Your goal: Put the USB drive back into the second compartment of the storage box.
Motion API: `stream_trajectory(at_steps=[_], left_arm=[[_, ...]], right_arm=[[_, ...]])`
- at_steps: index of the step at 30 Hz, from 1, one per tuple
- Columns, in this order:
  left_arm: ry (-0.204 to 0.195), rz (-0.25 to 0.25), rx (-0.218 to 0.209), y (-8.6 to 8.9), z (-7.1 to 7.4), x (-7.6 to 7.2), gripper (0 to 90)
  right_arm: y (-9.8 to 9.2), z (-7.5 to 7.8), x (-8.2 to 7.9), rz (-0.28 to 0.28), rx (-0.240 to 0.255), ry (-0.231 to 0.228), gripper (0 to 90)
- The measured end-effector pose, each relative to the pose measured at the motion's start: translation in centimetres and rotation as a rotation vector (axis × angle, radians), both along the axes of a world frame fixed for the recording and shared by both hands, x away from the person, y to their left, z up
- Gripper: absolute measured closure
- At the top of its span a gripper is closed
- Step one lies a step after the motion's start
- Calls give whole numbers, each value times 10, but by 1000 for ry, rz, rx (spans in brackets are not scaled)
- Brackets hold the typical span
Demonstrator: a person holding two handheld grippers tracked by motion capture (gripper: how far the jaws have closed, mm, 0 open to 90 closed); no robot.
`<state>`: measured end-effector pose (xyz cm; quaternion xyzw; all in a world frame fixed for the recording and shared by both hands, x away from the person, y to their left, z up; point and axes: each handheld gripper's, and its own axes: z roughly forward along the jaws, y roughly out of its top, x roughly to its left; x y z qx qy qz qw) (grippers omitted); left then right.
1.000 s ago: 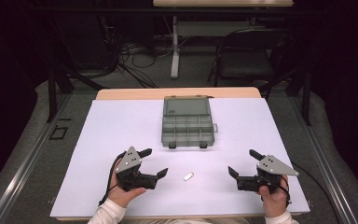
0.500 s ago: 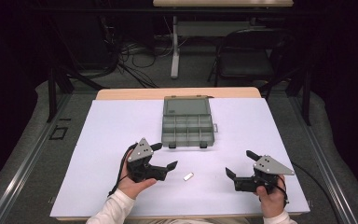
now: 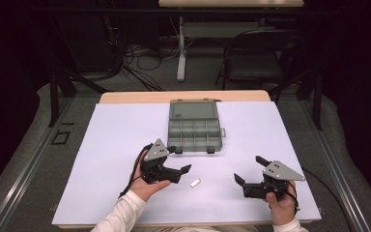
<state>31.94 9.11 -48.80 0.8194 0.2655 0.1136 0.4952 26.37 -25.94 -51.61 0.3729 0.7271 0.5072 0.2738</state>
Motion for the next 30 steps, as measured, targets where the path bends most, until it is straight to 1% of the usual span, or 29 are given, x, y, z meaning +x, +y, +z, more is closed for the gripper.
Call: stream_trajectory(at_steps=[3, 4, 6, 9, 10, 12, 13, 14, 18, 20, 21, 27, 28, 30], left_arm=[[5, -4, 6, -2, 0, 1, 187], [16, -4, 8, -4, 0, 2, 194], [22, -6, 19, -7, 2, 3, 225], [21, -6, 28, -9, 3, 3, 241], [21, -6, 33, -12, 3, 2, 274], [23, -4, 32, -13, 3, 2, 285], [22, -1, 45, -15, 2, 0, 289], [22, -1, 45, -15, 2, 0, 304], [27, -1, 48, -16, -1, -1, 321], [36, -8, 54, -17, -2, -2, 339], [48, -9, 55, -17, -5, -2, 341], [51, -17, 63, -17, -11, -4, 363], [62, -18, 61, -18, -15, -5, 373], [66, -18, 59, -18, -16, -5, 384]], right_arm=[[0, 0, 0, 0, -3, 2, 29], [0, 0, 0, 2, -6, 3, 28], [0, 0, 0, 0, -4, 6, 29], [0, 0, 0, -2, -6, 7, 29], [0, 0, 0, 0, -8, 6, 29], [0, 0, 0, -1, -8, 6, 29], [0, 0, 0, -2, -6, 3, 29], [0, 0, 0, -2, -6, 3, 29], [-1, 0, 0, -2, -7, 4, 29], [-1, 0, 0, 0, -7, 5, 30], [-1, 0, 0, 2, -10, 7, 29], [0, 0, 0, 5, -11, 9, 31], [0, 0, 0, 8, -13, 8, 31], [0, 0, 0, 8, -13, 8, 32]])
